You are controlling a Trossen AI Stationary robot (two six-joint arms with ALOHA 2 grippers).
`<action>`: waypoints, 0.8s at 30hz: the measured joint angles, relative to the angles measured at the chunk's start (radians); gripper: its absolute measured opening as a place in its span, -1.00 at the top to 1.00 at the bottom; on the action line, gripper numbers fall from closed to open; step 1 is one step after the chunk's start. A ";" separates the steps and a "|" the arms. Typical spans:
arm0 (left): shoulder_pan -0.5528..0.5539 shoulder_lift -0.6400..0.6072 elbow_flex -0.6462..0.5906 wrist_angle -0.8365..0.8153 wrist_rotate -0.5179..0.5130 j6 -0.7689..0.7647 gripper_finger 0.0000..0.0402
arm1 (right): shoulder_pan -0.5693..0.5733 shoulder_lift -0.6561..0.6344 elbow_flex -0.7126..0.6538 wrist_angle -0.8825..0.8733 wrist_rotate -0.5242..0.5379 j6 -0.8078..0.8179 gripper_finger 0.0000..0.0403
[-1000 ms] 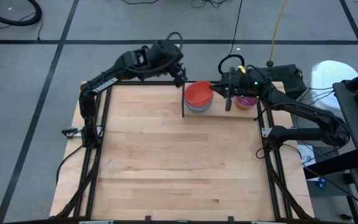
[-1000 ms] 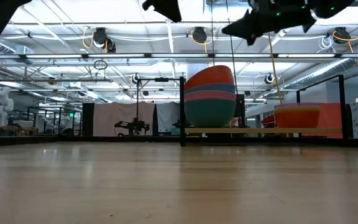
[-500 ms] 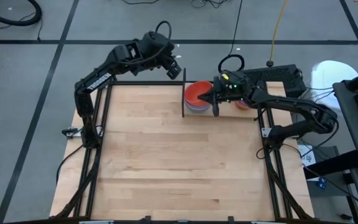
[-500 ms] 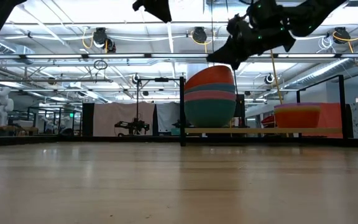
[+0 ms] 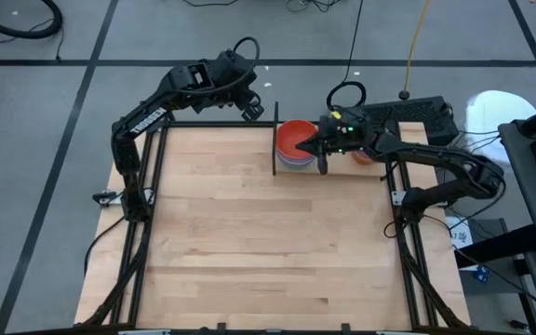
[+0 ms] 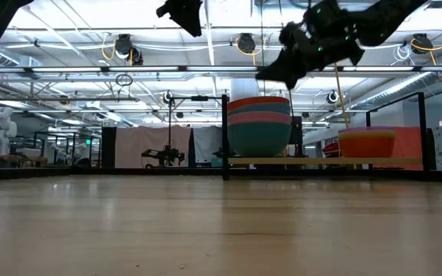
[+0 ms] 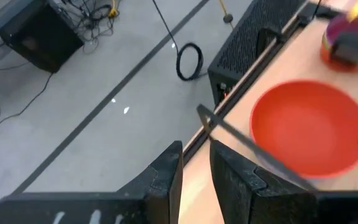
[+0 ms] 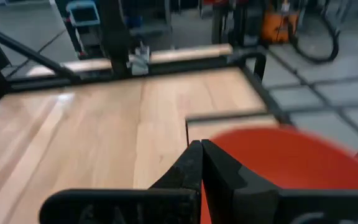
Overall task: Place and stack bowls onto a shelf
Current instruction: Stack the large orange bowl on top of the large blue bowl on the shelf, then return to Home Position
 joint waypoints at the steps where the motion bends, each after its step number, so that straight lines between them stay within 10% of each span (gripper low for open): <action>1: 0.000 -0.004 0.000 -0.017 0.002 0.000 0.56 | 0.000 -0.030 0.000 -0.007 0.000 -0.004 1.00; 24: -0.023 -0.450 0.000 -0.326 0.100 -0.091 0.56 | -0.001 -0.778 0.001 -0.479 0.174 -0.083 1.00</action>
